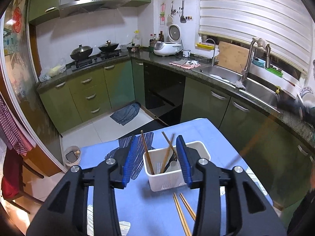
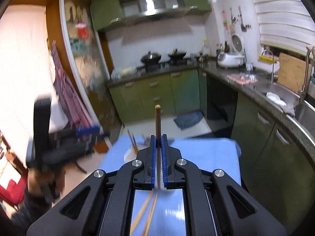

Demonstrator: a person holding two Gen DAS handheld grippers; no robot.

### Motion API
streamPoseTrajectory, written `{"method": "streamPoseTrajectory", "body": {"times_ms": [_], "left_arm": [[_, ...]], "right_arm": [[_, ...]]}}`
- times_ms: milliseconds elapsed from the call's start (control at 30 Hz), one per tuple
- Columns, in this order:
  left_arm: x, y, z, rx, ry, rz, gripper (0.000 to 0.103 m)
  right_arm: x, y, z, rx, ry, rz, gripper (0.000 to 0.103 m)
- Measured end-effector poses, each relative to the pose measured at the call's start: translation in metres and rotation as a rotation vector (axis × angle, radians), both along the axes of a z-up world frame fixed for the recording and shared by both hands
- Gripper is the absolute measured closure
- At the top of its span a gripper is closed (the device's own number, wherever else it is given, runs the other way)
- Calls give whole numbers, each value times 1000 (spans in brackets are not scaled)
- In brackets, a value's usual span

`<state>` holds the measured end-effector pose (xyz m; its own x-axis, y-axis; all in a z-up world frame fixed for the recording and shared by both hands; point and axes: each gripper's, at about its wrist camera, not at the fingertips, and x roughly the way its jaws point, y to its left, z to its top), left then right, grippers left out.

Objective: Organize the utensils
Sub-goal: 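Open the right gripper over the caddy to drop its chopstick in while the left moves back, then lower the left gripper onto the remaining chopsticks and grasp one while the right approaches them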

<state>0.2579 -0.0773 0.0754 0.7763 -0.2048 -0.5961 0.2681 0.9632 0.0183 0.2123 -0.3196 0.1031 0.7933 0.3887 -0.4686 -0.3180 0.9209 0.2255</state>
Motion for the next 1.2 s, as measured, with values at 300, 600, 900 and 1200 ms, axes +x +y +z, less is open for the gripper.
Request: {"method": "streamPoseTrajectory", "body": {"times_ms": [300,600,900,1200], "left_arm": [[-16,6,-7,9,4,-13,58],[-27,9,-22,19,37,-24,51],[-32,-2,-82,-7,182,-56,46],[-23,-20,-186,8,455,-57,44]], "right_arm": [[79,20,-9,17,47,-81,97],[103,38,-58,-23,136,-48,91],[44,38,-55,-58,91,1,86],[-6,25,-157,-152,260,12,74]]}}
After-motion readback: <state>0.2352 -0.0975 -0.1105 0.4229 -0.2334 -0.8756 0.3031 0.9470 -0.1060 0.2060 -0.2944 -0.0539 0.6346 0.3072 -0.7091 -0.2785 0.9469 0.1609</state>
